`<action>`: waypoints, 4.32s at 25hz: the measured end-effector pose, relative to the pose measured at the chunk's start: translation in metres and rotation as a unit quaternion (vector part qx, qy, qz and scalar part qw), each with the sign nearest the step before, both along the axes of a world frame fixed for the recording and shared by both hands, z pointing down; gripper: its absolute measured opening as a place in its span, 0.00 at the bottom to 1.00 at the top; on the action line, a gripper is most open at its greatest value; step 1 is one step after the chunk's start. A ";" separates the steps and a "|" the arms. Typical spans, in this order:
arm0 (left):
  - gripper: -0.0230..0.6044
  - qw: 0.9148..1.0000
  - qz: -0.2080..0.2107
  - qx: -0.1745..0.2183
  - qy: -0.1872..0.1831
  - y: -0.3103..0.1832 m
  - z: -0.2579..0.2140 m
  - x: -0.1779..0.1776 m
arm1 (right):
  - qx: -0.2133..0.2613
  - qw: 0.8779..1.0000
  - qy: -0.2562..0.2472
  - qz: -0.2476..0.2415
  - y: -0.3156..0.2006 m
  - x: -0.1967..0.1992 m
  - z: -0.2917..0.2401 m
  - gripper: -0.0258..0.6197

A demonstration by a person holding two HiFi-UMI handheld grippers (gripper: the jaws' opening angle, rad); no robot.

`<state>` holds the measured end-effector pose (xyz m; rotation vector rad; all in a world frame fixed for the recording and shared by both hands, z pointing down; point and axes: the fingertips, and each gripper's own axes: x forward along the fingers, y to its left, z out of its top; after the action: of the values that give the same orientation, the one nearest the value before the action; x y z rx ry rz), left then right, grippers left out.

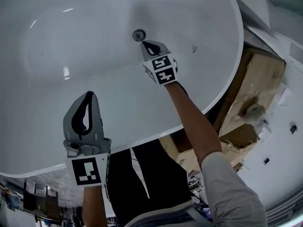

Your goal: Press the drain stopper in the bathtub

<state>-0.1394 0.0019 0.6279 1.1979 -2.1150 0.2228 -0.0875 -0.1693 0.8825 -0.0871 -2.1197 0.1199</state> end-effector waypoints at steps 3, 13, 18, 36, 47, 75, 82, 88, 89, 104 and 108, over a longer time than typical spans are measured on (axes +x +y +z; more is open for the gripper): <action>0.04 1.000 0.006 -0.006 0.004 -0.001 0.009 0.002 | 0.000 1.000 0.010 0.002 -0.004 0.001 0.021 0.02; 0.04 1.000 0.013 -0.019 0.006 0.009 0.040 0.004 | 0.009 0.999 0.042 -0.010 -0.010 -0.004 0.083 0.02; 0.04 1.000 0.017 -0.020 0.006 0.014 0.053 0.005 | 0.003 0.998 0.059 0.007 -0.013 -0.003 0.109 0.02; 0.04 1.000 0.011 -0.001 0.020 0.017 0.079 -0.004 | 0.024 0.994 0.109 0.009 -0.017 -0.003 0.178 0.02; 0.04 1.000 0.007 0.004 0.025 0.013 0.091 -0.008 | 0.023 0.992 0.116 0.031 -0.023 -0.004 0.194 0.02; 0.04 1.000 0.003 0.002 0.029 0.004 0.100 0.003 | 0.004 0.990 0.136 0.026 -0.025 -0.003 0.201 0.03; 0.04 0.999 0.009 0.003 0.040 0.005 0.100 0.011 | 0.000 0.990 0.136 0.030 -0.025 -0.003 0.201 0.03; 0.04 0.999 0.002 0.011 0.050 0.005 0.097 0.021 | -0.012 0.988 0.150 0.034 -0.025 -0.003 0.198 0.03; 0.04 0.999 0.008 0.013 0.052 0.003 0.095 0.025 | -0.014 0.988 0.151 0.035 -0.024 -0.002 0.196 0.03; 0.04 0.999 0.030 0.024 0.039 -0.004 0.052 0.038 | -0.038 0.990 0.123 0.064 -0.016 -0.011 0.150 0.03; 0.04 0.998 0.043 0.019 0.031 0.001 0.037 0.039 | -0.036 0.991 0.114 0.066 -0.015 -0.017 0.131 0.03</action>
<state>-0.1004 0.0026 0.6645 1.3018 -2.0253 0.1833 -0.1043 -0.1839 1.0139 0.0224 -1.8923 0.2728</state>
